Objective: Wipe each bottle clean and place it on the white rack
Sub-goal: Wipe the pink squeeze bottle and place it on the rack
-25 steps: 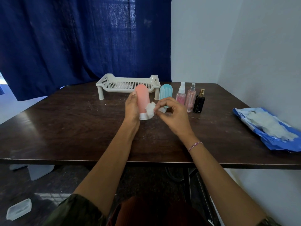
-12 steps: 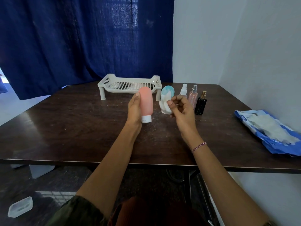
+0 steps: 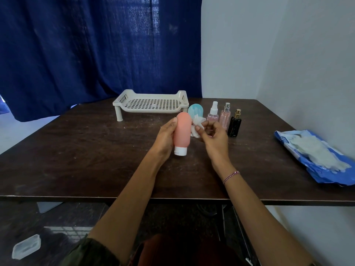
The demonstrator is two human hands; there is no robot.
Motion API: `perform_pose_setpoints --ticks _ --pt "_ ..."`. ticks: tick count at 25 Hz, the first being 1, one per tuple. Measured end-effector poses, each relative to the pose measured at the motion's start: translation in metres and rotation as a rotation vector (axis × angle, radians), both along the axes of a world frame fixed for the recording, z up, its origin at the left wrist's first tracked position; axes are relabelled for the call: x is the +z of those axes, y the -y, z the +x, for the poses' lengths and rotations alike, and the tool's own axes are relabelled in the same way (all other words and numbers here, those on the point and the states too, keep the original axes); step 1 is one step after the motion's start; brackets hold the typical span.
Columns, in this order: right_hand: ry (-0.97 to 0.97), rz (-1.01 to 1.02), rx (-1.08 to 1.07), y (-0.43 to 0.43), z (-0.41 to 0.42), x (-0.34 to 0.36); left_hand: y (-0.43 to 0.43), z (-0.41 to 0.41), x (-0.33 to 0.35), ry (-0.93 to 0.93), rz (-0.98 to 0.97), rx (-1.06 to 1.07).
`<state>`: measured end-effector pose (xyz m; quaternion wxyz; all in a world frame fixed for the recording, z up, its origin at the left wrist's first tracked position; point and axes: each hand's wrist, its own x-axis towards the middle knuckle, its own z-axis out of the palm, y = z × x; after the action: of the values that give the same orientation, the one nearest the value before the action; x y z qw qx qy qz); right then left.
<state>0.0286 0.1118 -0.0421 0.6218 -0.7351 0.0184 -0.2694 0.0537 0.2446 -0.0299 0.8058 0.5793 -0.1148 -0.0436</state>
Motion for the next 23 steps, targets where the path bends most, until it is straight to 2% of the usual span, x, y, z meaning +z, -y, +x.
perform_pose_setpoints --ticks 6,11,15,23 --pt "-0.024 -0.037 -0.052 0.000 0.000 0.002 0.001 0.001 -0.003 -0.022 -0.006 -0.143" --pt "-0.010 -0.003 -0.041 -0.003 -0.002 0.003 0.000 0.007 -0.006 -0.045 0.064 -0.118" --pt "-0.025 0.003 -0.048 -0.002 -0.002 0.002 -0.001 0.008 -0.007 -0.055 0.041 -0.091" --pt "-0.004 0.247 -0.147 0.003 -0.003 0.004 -0.008 -0.007 -0.002 -0.084 0.079 -0.122"
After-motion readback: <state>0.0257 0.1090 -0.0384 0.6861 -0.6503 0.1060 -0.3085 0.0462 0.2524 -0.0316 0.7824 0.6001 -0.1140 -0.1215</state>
